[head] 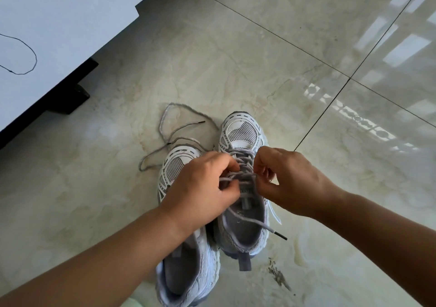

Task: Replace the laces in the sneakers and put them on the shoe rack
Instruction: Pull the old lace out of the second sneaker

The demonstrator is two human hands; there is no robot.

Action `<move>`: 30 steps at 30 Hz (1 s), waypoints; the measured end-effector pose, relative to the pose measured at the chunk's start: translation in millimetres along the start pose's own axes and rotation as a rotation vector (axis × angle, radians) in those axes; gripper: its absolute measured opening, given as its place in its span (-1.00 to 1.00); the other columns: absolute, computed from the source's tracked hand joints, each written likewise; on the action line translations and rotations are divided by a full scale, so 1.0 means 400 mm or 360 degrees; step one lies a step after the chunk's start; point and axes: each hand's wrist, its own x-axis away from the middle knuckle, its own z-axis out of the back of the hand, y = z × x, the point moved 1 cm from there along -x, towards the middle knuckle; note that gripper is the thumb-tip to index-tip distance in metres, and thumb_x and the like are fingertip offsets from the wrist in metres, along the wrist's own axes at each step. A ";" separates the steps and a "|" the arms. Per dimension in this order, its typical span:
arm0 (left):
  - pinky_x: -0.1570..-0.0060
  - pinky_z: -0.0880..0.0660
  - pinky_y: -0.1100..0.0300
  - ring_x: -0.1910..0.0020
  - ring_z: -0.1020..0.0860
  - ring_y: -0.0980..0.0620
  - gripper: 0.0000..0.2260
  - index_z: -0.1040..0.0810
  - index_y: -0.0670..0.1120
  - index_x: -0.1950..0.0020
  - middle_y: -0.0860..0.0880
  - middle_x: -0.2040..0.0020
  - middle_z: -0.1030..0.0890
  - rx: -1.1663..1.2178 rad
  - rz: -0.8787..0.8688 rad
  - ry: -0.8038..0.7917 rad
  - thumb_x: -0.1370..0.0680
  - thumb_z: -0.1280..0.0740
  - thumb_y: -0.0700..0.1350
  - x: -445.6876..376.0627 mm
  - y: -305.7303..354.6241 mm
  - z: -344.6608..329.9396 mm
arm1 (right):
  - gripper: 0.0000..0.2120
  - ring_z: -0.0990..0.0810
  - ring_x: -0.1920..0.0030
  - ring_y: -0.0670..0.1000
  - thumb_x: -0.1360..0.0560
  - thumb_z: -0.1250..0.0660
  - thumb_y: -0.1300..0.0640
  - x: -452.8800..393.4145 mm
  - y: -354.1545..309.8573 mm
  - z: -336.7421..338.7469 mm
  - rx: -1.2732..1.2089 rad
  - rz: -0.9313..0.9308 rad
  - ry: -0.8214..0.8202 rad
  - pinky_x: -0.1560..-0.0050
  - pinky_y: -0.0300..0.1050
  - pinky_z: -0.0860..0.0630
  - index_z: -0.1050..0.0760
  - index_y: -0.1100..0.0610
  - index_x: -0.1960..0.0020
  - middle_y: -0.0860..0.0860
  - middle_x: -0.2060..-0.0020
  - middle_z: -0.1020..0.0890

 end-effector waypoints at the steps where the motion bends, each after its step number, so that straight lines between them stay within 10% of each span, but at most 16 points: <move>1: 0.21 -0.47 0.22 0.23 -0.56 0.10 -0.87 -0.58 -0.03 0.10 0.07 0.19 -0.59 0.0063 0.0064 0.0000 -0.36 -0.38 -0.09 -0.002 0.002 0.000 | -0.98 -0.42 0.36 0.03 -0.36 -0.24 0.20 -0.002 0.003 0.005 0.0114 0.0104 -0.0001 0.36 -0.11 -0.38 -0.40 0.14 0.23 0.00 0.37 -0.48; 10: 0.29 -0.42 0.37 0.28 -0.51 0.14 -0.88 -0.59 -0.10 0.12 0.04 0.23 -0.60 0.0117 0.0060 0.0015 -0.37 -0.40 -0.25 -0.006 0.006 -0.013 | -0.90 -0.40 0.35 -0.04 -0.37 -0.26 0.28 -0.001 0.032 0.019 0.0129 0.0076 0.0003 0.34 -0.22 -0.32 -0.43 0.11 0.16 -0.08 0.36 -0.45; 20: 0.16 -0.38 0.43 0.14 -0.49 0.16 -0.77 -0.52 -0.03 -0.07 0.07 0.07 -0.52 0.0060 0.0013 0.0038 -0.43 -0.40 -0.13 0.026 -0.014 -0.044 | -0.87 -0.48 0.37 -0.10 -0.44 -0.40 0.08 0.019 0.030 -0.006 -0.0748 -0.0777 -0.0063 0.33 -0.27 -0.41 -0.54 0.11 0.23 0.00 0.37 -0.58; 26: 0.16 -0.40 0.34 0.18 -0.51 0.10 -0.75 -0.53 -0.04 0.00 0.04 0.12 -0.55 0.0039 0.0038 0.0056 -0.35 -0.24 -0.14 0.022 -0.018 -0.042 | -0.83 -0.37 0.39 0.02 -0.50 -0.15 0.13 0.016 0.062 0.001 0.0356 -0.0060 0.0041 0.35 -0.16 -0.34 -0.40 0.15 0.24 -0.06 0.40 -0.41; 30: 0.13 -0.33 0.50 0.16 -0.47 0.17 -0.72 -0.53 -0.06 -0.01 0.04 0.10 -0.53 0.0071 0.0003 0.0064 -0.37 -0.17 -0.05 0.028 -0.026 -0.041 | -0.86 -0.43 0.38 -0.04 -0.45 -0.28 0.12 0.025 0.040 -0.021 -0.0158 -0.0538 0.0107 0.36 -0.22 -0.34 -0.43 0.12 0.27 -0.05 0.41 -0.48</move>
